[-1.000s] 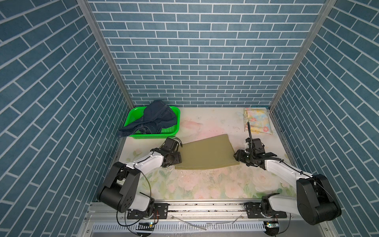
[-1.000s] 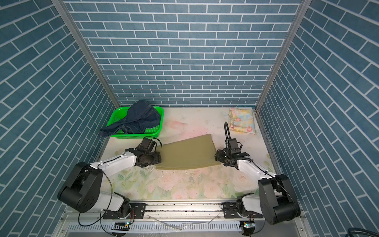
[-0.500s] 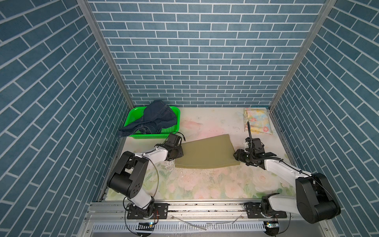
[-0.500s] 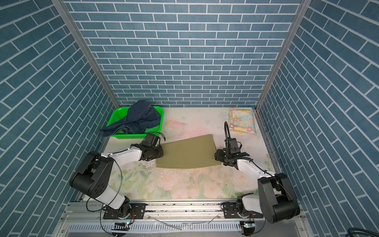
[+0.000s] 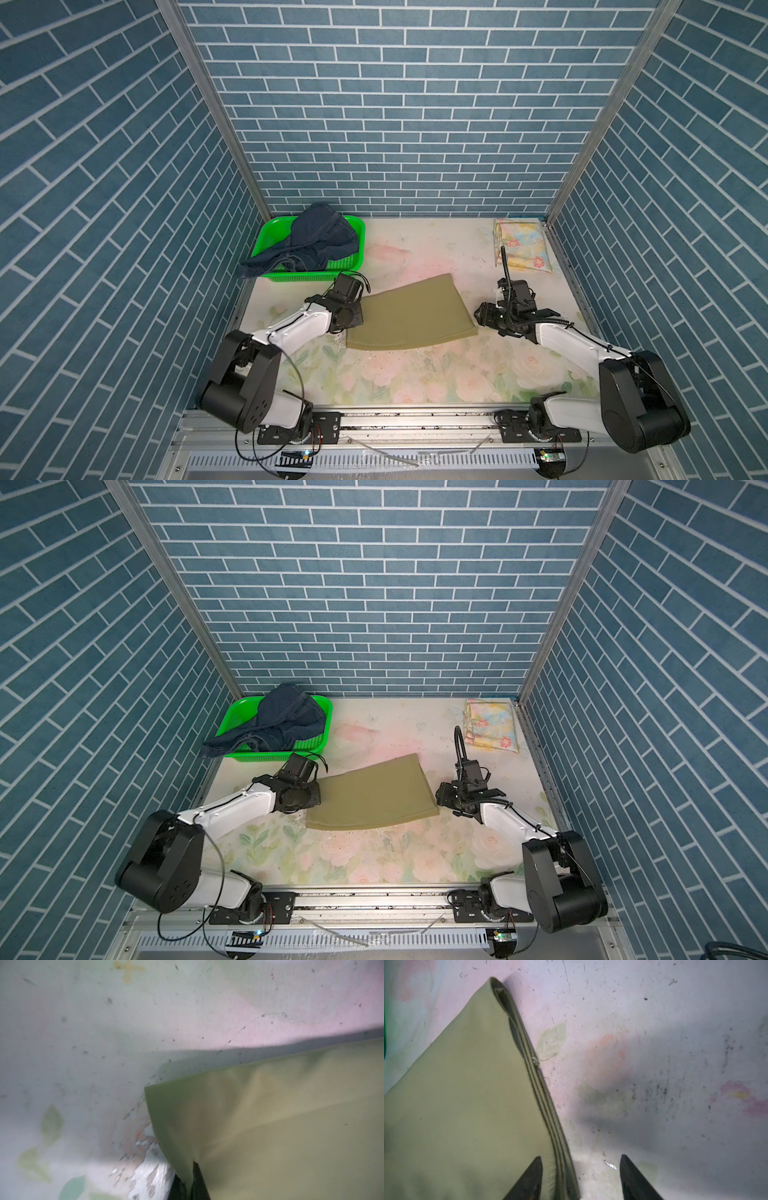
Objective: Fold and stack the skirts
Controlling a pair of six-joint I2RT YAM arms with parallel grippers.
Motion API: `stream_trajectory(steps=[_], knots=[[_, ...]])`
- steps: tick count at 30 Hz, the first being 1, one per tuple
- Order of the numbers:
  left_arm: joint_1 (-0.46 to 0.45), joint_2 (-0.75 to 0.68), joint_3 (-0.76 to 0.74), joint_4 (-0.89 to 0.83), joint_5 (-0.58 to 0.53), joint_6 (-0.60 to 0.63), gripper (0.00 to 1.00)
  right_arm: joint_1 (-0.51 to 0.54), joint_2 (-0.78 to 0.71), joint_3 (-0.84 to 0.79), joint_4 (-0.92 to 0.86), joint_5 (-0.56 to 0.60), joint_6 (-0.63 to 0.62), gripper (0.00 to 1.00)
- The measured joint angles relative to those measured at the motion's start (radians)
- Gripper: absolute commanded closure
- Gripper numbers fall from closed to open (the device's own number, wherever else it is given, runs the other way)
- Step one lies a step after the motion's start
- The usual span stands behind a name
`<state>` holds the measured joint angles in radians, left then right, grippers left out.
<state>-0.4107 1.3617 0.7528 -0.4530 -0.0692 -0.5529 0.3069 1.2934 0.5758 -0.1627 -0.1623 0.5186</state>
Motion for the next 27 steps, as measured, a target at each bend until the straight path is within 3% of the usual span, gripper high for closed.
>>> stream_trajectory(steps=[5, 10, 18, 27], knots=[[0.0, -0.077, 0.116, -0.164, -0.072, 0.045, 1.0, 0.002, -0.002, 0.0, 0.01, -0.016, 0.001, 0.42], [-0.069, -0.016, 0.335, -0.293, -0.188, 0.087, 1.0, 0.007, -0.014, -0.007, 0.036, -0.045, 0.016, 0.42], [-0.341, 0.357, 0.718, -0.452, -0.35, 0.101, 1.0, 0.013, -0.016, -0.039, 0.101, -0.087, 0.065, 0.42], [-0.514, 0.678, 1.027, -0.532, -0.309, 0.094, 1.0, 0.011, -0.039, -0.065, 0.126, -0.089, 0.11, 0.42]])
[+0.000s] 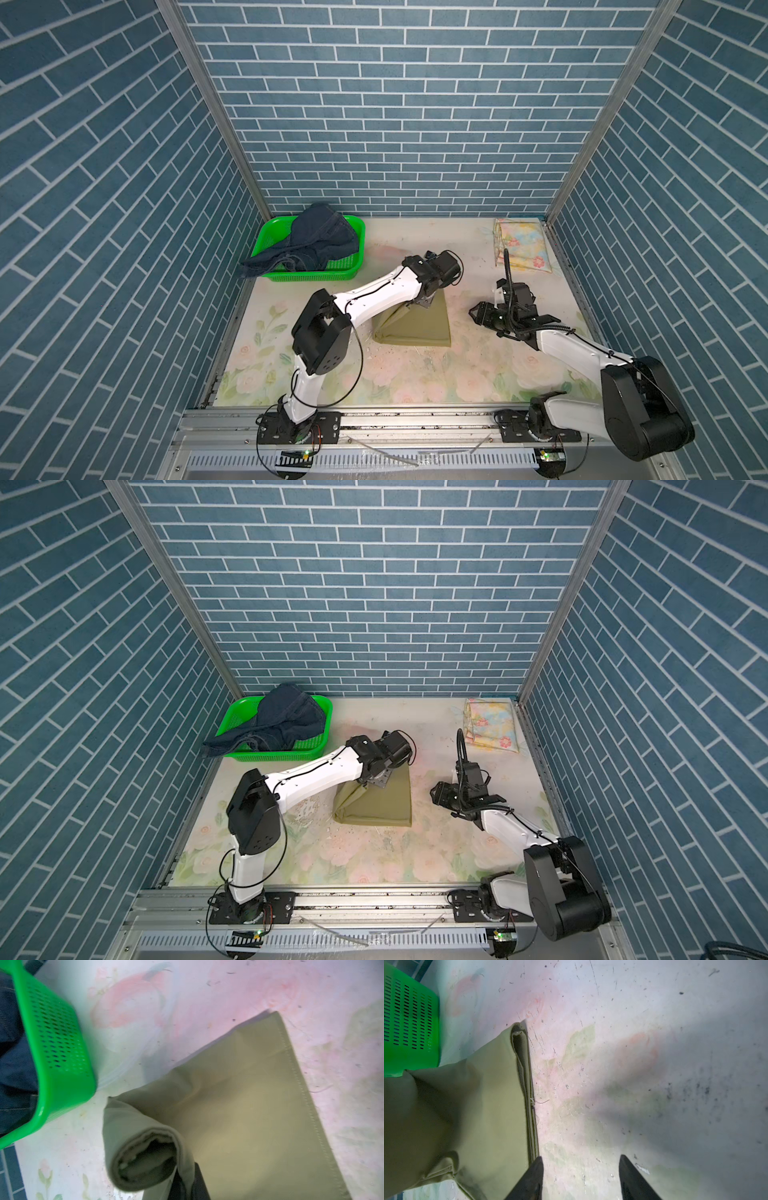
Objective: Fold and stack the skirts
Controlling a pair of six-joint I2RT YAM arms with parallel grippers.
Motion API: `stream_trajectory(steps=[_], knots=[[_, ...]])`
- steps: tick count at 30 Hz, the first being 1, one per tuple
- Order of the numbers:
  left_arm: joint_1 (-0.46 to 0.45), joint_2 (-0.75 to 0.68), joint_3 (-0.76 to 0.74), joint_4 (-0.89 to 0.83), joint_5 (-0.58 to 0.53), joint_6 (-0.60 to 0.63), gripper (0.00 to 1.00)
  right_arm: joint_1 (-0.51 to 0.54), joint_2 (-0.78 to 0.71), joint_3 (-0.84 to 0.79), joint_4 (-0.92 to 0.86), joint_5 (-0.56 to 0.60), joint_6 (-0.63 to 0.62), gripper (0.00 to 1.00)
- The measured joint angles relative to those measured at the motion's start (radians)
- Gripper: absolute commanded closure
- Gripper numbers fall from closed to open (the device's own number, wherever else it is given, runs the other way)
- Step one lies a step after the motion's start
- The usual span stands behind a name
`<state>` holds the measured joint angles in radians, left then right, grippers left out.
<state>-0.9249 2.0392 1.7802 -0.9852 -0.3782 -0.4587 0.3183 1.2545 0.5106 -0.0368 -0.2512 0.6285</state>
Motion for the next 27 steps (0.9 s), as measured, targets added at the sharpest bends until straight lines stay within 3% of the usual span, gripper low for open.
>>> stream_trajectory(steps=[12, 15, 17, 20, 23, 27], knots=[[-0.014, 0.096, 0.06, 0.064, 0.162, -0.055, 1.0, -0.034, -0.068, -0.034, 0.001, 0.002, 0.021, 0.42], [-0.014, 0.117, 0.062, 0.091, 0.195, -0.07, 0.96, -0.045, -0.084, -0.037, 0.0, 0.003, 0.022, 0.42], [-0.014, 0.136, 0.071, 0.104, 0.222, -0.075, 0.79, -0.051, -0.093, -0.039, -0.001, 0.005, 0.022, 0.42], [-0.015, 0.154, 0.084, 0.135, 0.268, -0.089, 0.64, -0.056, -0.108, -0.042, -0.006, 0.014, 0.022, 0.42], [-0.015, 0.15, 0.086, 0.173, 0.306, -0.103, 0.37, -0.058, -0.124, -0.045, -0.017, 0.024, 0.021, 0.42], [-0.013, 0.11, 0.085, 0.214, 0.339, -0.108, 0.19, -0.06, -0.145, -0.046, -0.032, 0.031, 0.018, 0.42]])
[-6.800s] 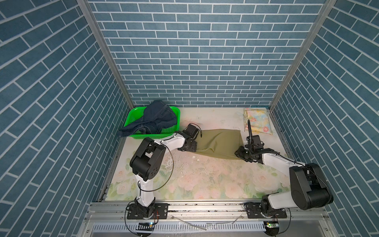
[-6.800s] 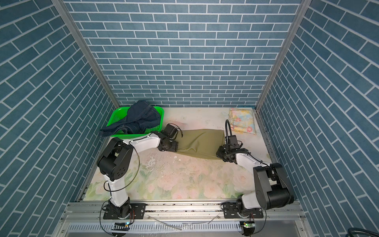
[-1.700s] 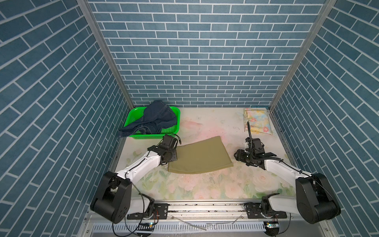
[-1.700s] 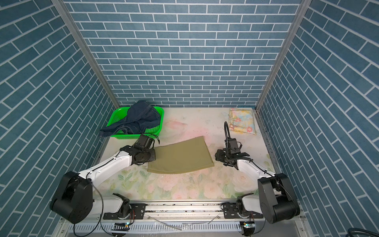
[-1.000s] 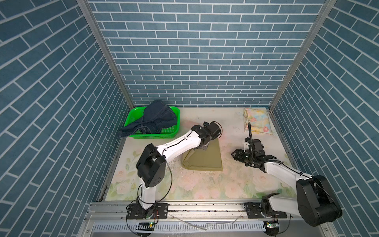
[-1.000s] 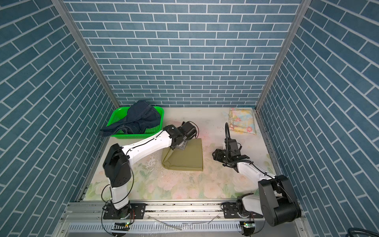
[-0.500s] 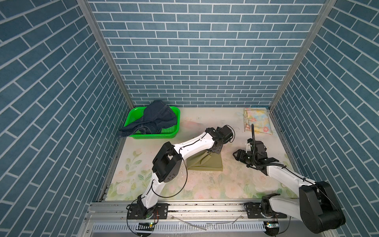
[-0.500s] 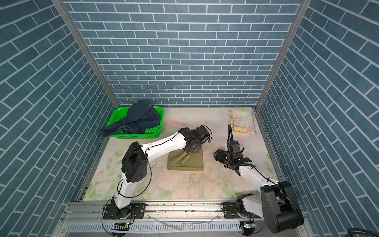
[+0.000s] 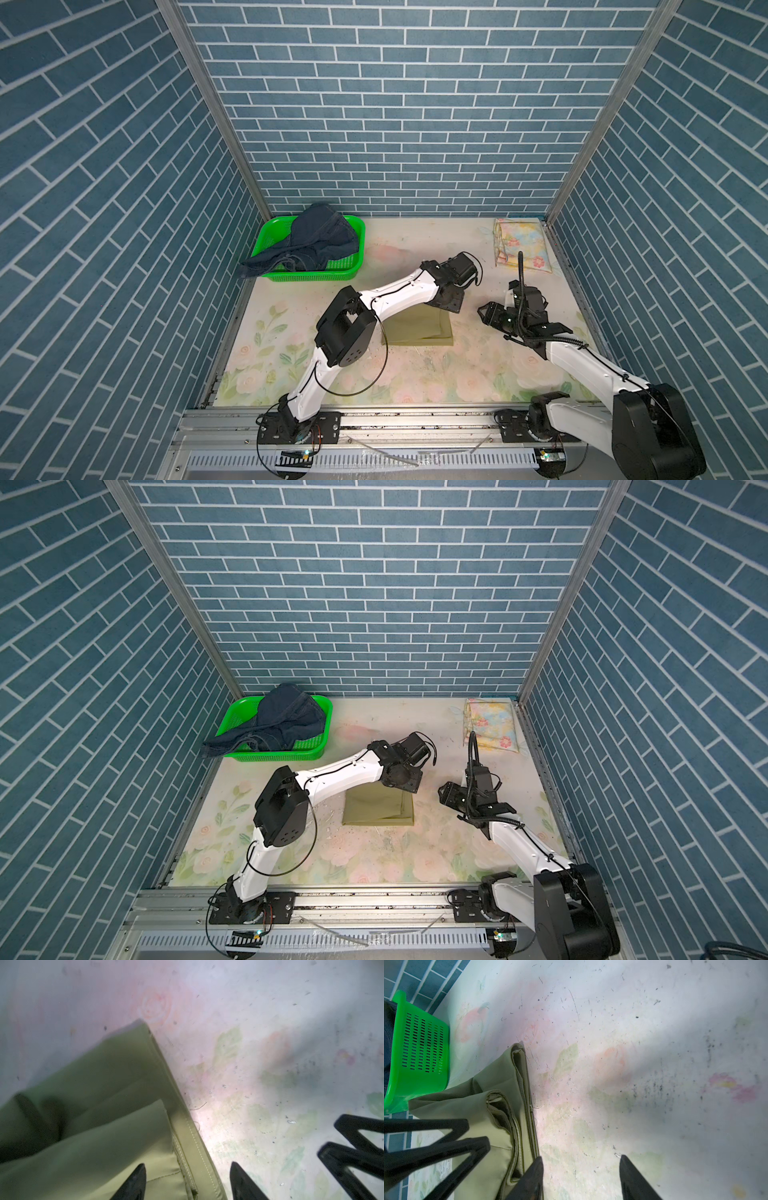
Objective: Fold and stack the skirts
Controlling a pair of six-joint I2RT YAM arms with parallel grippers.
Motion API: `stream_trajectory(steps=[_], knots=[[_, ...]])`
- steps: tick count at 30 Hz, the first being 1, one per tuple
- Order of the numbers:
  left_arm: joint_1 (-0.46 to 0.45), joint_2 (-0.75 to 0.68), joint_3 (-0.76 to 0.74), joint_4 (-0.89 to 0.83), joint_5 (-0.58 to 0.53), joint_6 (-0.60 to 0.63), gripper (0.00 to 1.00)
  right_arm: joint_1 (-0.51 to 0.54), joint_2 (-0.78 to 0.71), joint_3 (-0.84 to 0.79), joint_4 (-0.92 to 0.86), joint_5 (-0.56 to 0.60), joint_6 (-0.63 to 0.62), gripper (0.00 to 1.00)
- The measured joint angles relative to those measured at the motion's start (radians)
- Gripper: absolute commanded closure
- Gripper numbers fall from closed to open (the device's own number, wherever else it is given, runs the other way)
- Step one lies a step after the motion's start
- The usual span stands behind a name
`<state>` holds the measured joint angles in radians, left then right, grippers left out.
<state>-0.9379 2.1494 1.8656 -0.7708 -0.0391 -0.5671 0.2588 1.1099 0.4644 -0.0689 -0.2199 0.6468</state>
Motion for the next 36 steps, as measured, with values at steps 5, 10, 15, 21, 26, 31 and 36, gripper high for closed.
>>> stream_trajectory(steps=[5, 10, 15, 21, 26, 31, 36], knots=[[0.03, -0.18, -0.079, 0.056, 0.021, 0.014, 0.17, 0.006, -0.029, 0.0, -0.005, -0.004, -0.017, 0.42], [0.119, -0.372, -0.267, 0.119, 0.037, 0.021, 0.16, 0.098, -0.037, 0.0, 0.005, 0.0, -0.019, 0.44], [0.19, -0.471, -0.476, 0.139, 0.019, 0.04, 0.16, 0.235, 0.013, 0.004, 0.042, 0.003, 0.005, 0.46], [0.201, -0.577, -0.625, 0.13, 0.008, 0.082, 0.16, 0.355, 0.105, 0.063, 0.062, 0.043, 0.054, 0.48], [0.219, -0.634, -0.593, 0.05, -0.018, 0.155, 0.08, 0.419, 0.159, 0.113, 0.073, 0.079, 0.084, 0.48], [0.22, -0.653, -0.501, -0.019, -0.032, 0.243, 0.0, 0.457, 0.195, 0.134, 0.082, 0.111, 0.117, 0.48], [0.234, -0.663, -0.444, -0.058, 0.04, 0.293, 0.0, 0.49, 0.241, 0.145, 0.077, 0.136, 0.157, 0.48]])
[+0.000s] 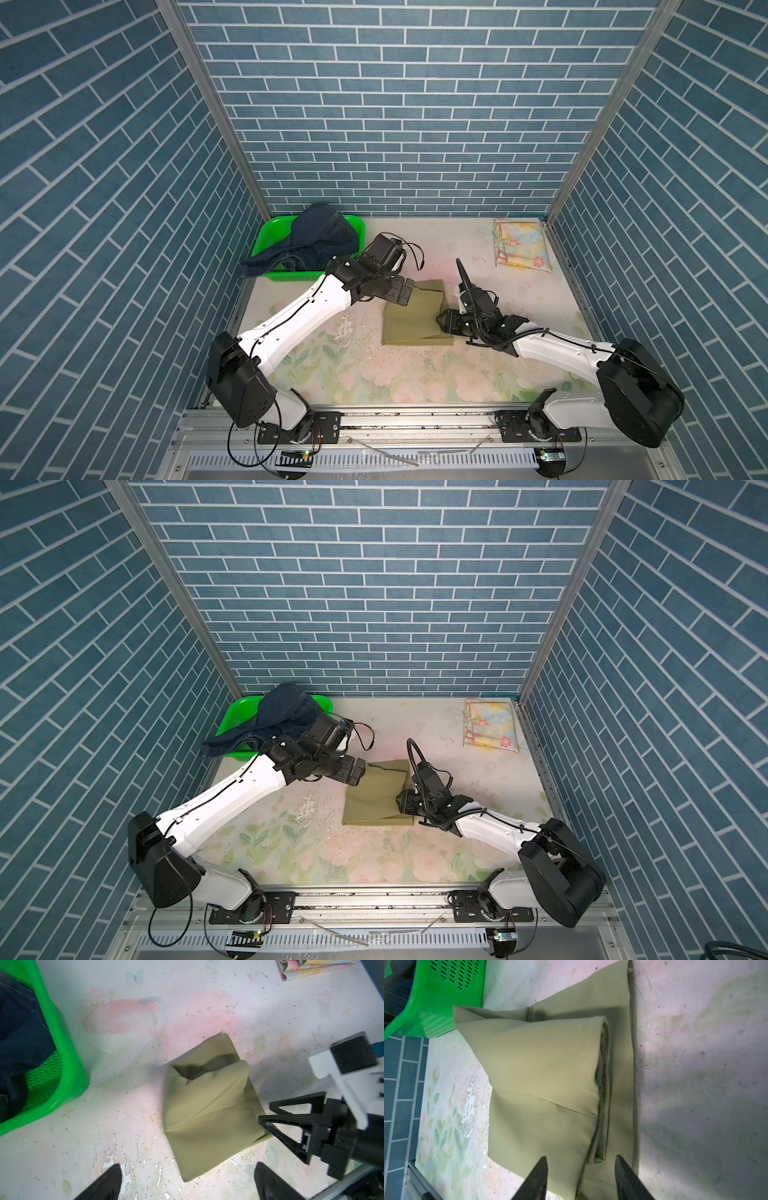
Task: Fold and stack the skirts
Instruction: 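Press the folded skirt with the right gripper while the left withdraws toward the basket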
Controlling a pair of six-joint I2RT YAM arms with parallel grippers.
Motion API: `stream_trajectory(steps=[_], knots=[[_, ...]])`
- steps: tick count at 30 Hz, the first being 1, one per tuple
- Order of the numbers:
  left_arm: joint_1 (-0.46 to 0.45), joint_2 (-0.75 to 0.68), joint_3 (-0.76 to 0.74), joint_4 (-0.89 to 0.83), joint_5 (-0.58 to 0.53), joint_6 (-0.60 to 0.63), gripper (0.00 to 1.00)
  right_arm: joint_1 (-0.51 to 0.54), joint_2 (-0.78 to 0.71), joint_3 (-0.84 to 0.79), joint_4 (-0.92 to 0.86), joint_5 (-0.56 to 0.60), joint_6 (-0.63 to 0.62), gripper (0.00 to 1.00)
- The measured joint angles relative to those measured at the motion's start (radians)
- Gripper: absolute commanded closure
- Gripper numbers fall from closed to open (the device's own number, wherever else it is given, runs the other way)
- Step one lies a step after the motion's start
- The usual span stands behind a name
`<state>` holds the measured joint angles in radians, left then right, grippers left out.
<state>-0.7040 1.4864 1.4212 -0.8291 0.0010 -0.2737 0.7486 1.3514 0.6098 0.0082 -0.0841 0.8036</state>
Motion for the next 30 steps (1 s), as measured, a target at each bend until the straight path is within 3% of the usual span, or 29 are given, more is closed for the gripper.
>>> stream_trajectory(steps=[5, 11, 15, 20, 30], knots=[[0.005, 0.019, 0.062, -0.025, 0.001, 0.053, 0.0, 0.024, 0.047, 0.015, 0.008, 0.01, 0.04, 0.48], [0.066, 0.031, -0.018, 0.003, 0.066, 0.061, 0.0, 0.042, 0.111, 0.017, 0.031, 0.004, 0.087, 0.51], [0.112, 0.006, -0.048, 0.023, 0.09, 0.061, 0.0, 0.048, 0.153, 0.02, 0.049, -0.01, 0.115, 0.69], [0.172, -0.067, -0.08, 0.052, 0.117, 0.053, 0.0, 0.05, 0.173, 0.023, 0.09, -0.034, 0.142, 1.0], [0.216, -0.093, -0.091, 0.095, 0.16, 0.034, 0.0, 0.05, 0.093, 0.056, 0.06, -0.017, 0.142, 1.0]])
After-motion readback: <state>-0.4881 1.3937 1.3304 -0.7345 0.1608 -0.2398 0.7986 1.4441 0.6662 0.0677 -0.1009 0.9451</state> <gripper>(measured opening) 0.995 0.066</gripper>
